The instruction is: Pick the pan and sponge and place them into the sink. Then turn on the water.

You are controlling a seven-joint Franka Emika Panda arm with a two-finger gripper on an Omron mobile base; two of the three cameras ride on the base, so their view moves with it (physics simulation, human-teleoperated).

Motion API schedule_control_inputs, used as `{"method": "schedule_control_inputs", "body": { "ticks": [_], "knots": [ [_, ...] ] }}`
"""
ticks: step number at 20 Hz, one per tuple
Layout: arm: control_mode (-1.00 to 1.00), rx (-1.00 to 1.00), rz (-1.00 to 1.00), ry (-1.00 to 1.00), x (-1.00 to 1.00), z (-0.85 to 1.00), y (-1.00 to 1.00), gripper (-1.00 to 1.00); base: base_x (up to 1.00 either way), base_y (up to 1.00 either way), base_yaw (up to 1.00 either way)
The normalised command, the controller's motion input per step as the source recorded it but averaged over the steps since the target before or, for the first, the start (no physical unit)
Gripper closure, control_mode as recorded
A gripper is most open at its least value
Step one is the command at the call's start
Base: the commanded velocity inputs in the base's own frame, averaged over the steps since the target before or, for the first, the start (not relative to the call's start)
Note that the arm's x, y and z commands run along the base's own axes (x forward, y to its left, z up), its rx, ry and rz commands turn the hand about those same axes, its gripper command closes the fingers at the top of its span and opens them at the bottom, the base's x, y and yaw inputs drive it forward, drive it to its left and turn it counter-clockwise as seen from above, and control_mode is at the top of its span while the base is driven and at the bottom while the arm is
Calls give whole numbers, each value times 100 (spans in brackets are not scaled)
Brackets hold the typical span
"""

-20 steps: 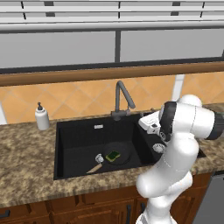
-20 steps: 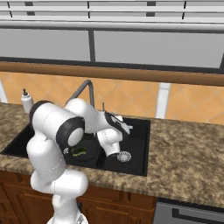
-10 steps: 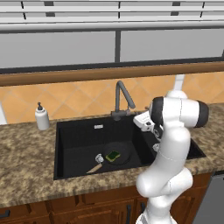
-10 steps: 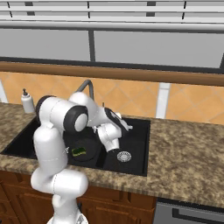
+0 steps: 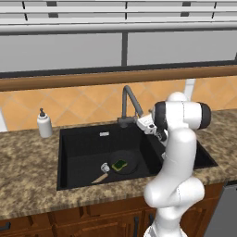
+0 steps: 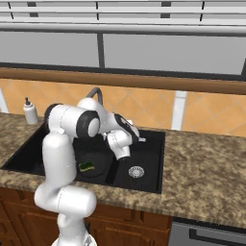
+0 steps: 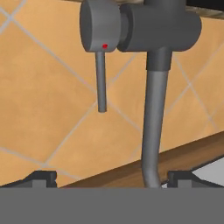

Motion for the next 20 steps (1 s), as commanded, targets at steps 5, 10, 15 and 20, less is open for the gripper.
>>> {"method": "schedule_control_inputs", "body": {
  "ticks": [5,10,15,20],
  "knots": [
    [-100,0,0,0,27,-1,22,-100,0,0,0],
    [-100,0,-1,0,34,-6,9,-100,0,0,0],
    [-100,0,-2,3,49,-17,0,-100,0,0,0],
    [-100,0,-4,6,49,-40,0,-100,0,0,0]
  ]
}}
